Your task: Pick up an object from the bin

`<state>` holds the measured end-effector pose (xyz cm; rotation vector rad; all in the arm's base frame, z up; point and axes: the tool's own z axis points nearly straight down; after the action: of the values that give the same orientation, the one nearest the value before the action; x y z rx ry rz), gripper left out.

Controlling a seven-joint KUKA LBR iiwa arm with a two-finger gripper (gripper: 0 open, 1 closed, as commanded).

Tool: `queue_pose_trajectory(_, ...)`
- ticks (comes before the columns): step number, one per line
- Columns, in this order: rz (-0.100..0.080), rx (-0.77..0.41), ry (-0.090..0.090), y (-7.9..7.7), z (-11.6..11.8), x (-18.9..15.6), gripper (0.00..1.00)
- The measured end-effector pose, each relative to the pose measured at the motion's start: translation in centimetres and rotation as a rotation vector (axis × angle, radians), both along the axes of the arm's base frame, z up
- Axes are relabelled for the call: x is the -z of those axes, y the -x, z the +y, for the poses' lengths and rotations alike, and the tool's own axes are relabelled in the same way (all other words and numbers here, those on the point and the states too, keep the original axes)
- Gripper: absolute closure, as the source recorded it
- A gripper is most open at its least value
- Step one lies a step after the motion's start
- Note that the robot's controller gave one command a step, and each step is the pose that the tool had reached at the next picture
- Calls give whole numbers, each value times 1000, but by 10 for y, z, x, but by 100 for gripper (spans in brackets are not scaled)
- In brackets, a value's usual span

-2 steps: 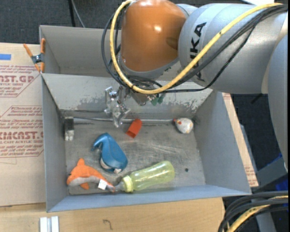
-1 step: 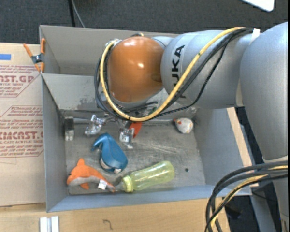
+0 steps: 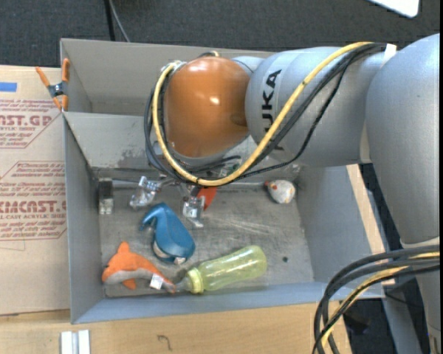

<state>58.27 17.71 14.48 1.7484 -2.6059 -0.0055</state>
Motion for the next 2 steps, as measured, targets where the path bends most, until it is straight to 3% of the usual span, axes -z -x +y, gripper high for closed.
queue_pose_trajectory(1,-10,1,8,27,-14,58,100)
queue_pose_trajectory(2,-10,1,8,27,-14,58,100)
